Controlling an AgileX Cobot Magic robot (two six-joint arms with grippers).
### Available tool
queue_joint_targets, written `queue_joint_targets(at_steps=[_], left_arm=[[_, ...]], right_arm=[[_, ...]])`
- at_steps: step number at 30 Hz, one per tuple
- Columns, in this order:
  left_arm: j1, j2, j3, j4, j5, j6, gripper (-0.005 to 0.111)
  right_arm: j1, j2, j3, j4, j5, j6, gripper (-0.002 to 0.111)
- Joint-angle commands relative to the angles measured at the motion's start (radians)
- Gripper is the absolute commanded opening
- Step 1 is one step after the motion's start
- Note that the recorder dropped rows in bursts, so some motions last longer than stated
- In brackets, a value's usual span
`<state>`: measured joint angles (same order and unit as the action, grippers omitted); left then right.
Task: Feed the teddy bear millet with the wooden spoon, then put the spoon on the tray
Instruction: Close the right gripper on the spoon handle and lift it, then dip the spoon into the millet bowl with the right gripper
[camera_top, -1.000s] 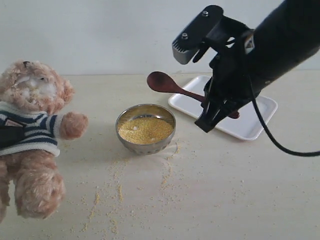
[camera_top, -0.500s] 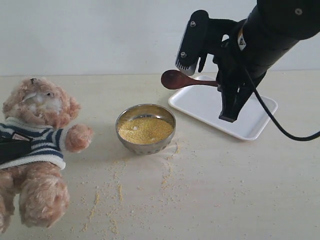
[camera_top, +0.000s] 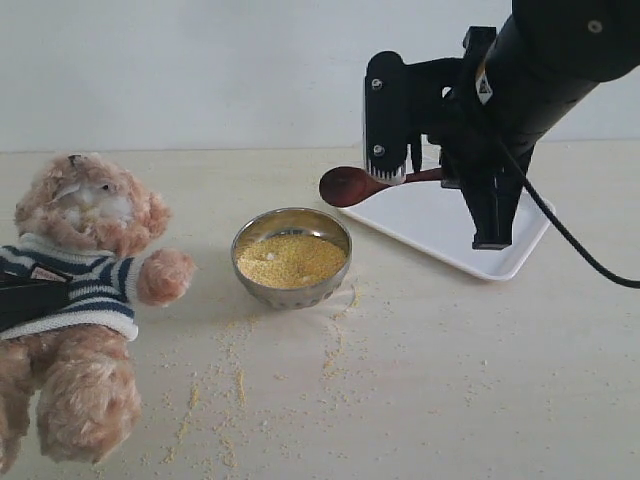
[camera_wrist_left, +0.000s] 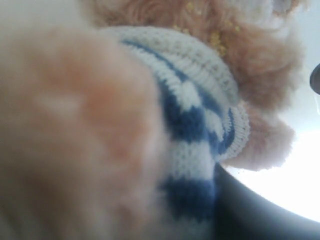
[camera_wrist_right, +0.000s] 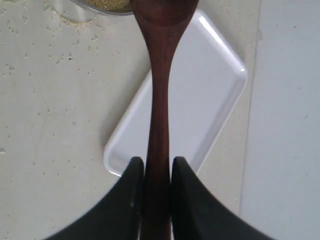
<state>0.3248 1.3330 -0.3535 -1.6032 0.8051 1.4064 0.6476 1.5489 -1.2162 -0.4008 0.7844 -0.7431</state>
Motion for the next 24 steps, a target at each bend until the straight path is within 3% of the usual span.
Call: queue_joint_targets(at_steps=[1, 7, 17, 24], left_arm=[[0.001, 0.0, 0.004, 0.004, 0.027, -0.001, 0.005], [0.001, 0.0, 0.006, 0.01, 0.029, -0.001, 0.005], [0.001, 0.0, 0.006, -0.008, -0.017, -0.001, 0.005], [0.001, 0.0, 0.006, -0.011, -0.022, -0.001, 0.005]], right_arm=[[0.002, -0.002, 0.001, -0.006, -0.053, -0.047, 0.0], [0.009, 0.055, -0.013, -0.023, -0.174, 0.026, 0.0], [0.152, 0.151, -0.025, -0.171, -0.166, 0.047, 0.0], [0.16, 0.149, -0.013, -0.301, -0.107, 0.1, 0.0]])
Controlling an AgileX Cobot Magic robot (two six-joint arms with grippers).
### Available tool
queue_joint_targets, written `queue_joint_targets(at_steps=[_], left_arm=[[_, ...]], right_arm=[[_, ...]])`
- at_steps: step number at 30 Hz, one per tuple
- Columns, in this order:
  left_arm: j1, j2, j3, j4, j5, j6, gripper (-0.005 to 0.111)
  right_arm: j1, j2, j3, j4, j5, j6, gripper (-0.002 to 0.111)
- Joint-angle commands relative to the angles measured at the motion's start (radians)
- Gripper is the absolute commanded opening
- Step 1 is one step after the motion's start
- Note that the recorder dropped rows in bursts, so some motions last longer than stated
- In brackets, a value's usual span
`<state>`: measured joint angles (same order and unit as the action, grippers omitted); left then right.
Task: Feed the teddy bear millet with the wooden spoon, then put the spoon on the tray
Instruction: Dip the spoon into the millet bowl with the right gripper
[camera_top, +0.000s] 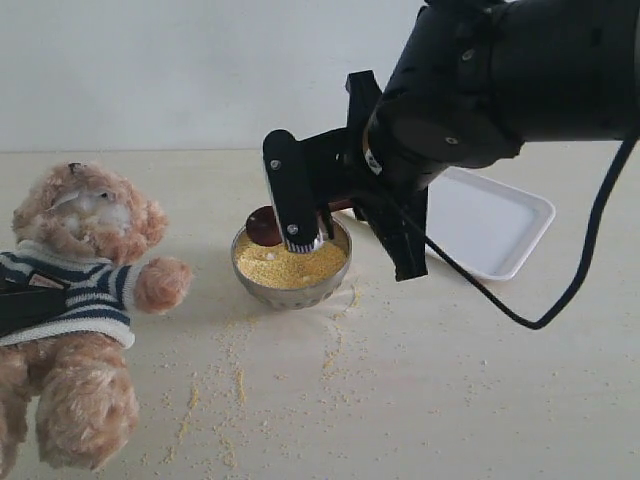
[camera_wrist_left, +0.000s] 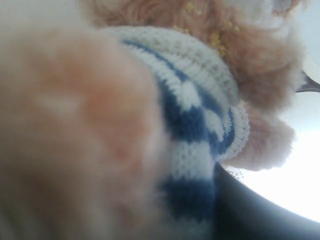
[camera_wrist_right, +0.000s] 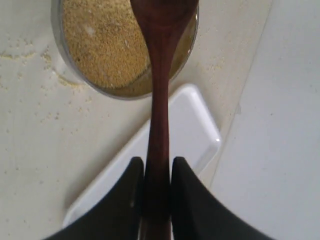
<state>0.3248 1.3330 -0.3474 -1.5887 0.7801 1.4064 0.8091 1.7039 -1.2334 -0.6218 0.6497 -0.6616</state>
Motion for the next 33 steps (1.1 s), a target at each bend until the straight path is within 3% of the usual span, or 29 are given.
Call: queue_joint_targets(at_steps=[1, 6, 14, 22, 28, 33], left_arm=[[0.001, 0.0, 0.0, -0.026, 0.001, -0.001, 0.005], [0.001, 0.0, 0.0, -0.042, -0.008, -0.001, 0.005], [0.001, 0.0, 0.0, -0.037, -0.021, -0.001, 0.005], [0.001, 0.0, 0.0, -0.037, -0.065, -0.001, 0.005], [0.001, 0.0, 0.0, -0.037, -0.091, -0.001, 0.005], [0.001, 0.0, 0.0, -0.037, -0.085, -0.001, 0.005]], right_arm=[[0.002, -0.006, 0.004, -0.083, 0.036, 0.016, 0.0], [0.067, 0.008, 0.004, -0.087, 0.04, 0.045, 0.0], [0.069, 0.038, 0.004, -0.112, 0.08, 0.157, 0.0], [0.067, 0.073, 0.004, -0.109, 0.091, 0.081, 0.0], [0.067, 0.078, 0.004, -0.34, 0.072, 0.292, 0.0], [0.047, 0.124, 0.004, -0.347, 0.092, 0.258, 0.0]])
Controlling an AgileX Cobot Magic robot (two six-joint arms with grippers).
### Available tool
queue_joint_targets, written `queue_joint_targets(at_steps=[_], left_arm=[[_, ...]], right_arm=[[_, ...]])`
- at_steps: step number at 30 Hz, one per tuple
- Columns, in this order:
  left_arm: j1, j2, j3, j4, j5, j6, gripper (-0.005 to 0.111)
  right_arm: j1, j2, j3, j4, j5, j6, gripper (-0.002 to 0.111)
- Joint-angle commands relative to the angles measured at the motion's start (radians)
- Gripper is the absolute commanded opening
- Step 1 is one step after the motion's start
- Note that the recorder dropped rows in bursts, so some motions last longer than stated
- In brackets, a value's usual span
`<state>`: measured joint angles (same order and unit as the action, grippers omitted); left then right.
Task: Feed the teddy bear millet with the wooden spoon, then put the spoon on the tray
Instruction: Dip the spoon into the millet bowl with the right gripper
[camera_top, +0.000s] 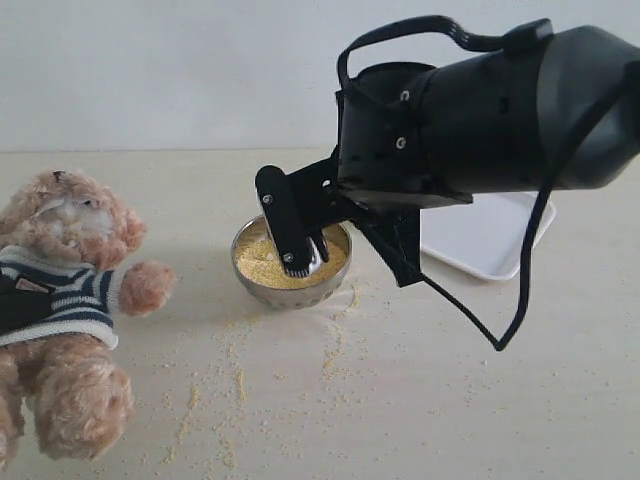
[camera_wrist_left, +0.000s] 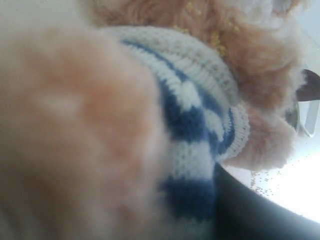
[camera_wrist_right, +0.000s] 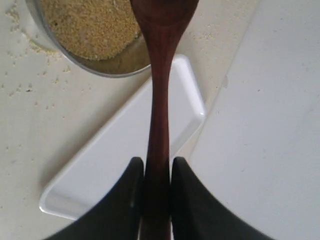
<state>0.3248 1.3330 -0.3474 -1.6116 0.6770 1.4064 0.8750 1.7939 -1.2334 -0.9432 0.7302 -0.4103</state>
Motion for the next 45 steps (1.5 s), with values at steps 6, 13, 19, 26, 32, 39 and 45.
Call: queue_joint_targets(at_steps=[6, 13, 19, 26, 32, 39, 45], left_arm=[[0.001, 0.0, 0.0, -0.014, 0.061, -0.001, 0.005], [0.001, 0.0, 0.0, -0.002, 0.082, -0.001, 0.005], [0.001, 0.0, 0.0, 0.002, 0.082, -0.001, 0.005], [0.001, 0.0, 0.0, 0.009, 0.082, -0.001, 0.005], [0.001, 0.0, 0.0, 0.009, 0.082, -0.001, 0.005], [0.001, 0.0, 0.0, 0.009, 0.082, -0.001, 0.005], [0.001, 0.0, 0.0, 0.009, 0.082, -0.001, 0.005]], right_arm=[[-0.028, 0.054, 0.004, -0.03, -0.025, 0.118, 0.0], [-0.028, 0.073, 0.004, -0.03, -0.052, 0.079, 0.0], [-0.028, 0.082, 0.004, 0.099, -0.076, 0.006, 0.0], [-0.028, 0.082, 0.004, 0.151, -0.08, 0.102, 0.0], [-0.028, 0.082, 0.004, 0.181, -0.071, 0.124, 0.0], [-0.028, 0.082, 0.004, 0.236, -0.073, 0.124, 0.0], [-0.028, 0.082, 0.004, 0.241, -0.066, 0.131, 0.0]])
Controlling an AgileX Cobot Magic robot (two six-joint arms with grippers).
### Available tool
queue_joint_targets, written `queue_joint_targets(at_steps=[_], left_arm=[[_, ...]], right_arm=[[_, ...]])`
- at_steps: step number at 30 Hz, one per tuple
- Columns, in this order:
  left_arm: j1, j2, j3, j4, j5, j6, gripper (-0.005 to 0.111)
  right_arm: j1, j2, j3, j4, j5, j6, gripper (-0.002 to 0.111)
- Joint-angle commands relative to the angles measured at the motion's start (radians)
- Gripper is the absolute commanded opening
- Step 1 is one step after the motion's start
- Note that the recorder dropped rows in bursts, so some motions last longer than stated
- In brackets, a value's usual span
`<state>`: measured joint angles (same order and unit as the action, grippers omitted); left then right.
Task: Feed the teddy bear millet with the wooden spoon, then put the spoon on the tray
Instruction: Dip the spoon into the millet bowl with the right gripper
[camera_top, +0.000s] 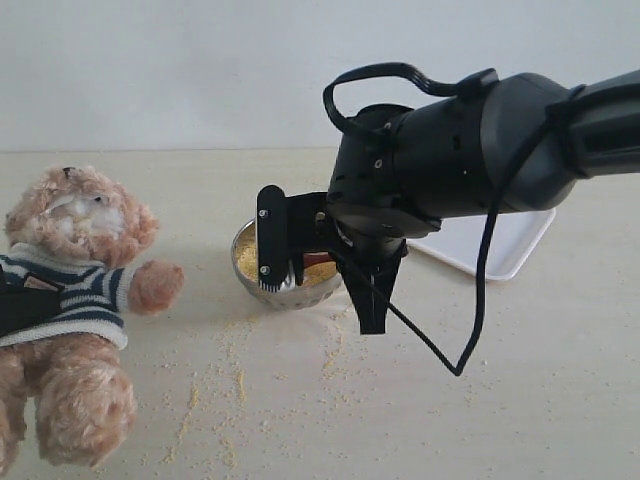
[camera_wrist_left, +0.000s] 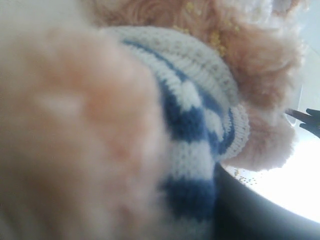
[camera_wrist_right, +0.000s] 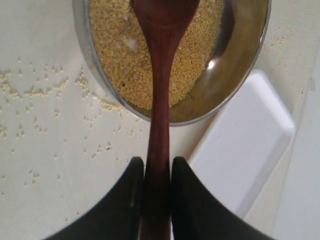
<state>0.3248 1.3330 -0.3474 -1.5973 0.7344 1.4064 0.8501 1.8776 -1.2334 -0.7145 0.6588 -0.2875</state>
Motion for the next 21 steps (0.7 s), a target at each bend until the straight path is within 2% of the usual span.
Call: queue_joint_targets(at_steps=[1, 6, 11, 14, 21], left_arm=[[0.001, 0.0, 0.0, -0.005, 0.025, -0.001, 0.005], [0.001, 0.0, 0.0, -0.005, 0.025, -0.001, 0.005], [0.001, 0.0, 0.0, -0.005, 0.025, -0.001, 0.005], [0.001, 0.0, 0.0, -0.005, 0.025, -0.001, 0.005], [0.001, 0.0, 0.002, 0.02, 0.034, -0.001, 0.005]], right_arm=[[-0.003, -0.001, 0.004, 0.012, 0.003, 0.02, 0.0], [-0.024, -0.001, 0.004, 0.044, -0.005, 0.031, 0.0], [-0.097, -0.025, 0.004, 0.189, -0.025, -0.023, 0.0], [-0.142, -0.07, 0.004, 0.319, -0.053, -0.122, 0.0], [-0.144, -0.1, 0.004, 0.47, -0.024, -0.201, 0.0]])
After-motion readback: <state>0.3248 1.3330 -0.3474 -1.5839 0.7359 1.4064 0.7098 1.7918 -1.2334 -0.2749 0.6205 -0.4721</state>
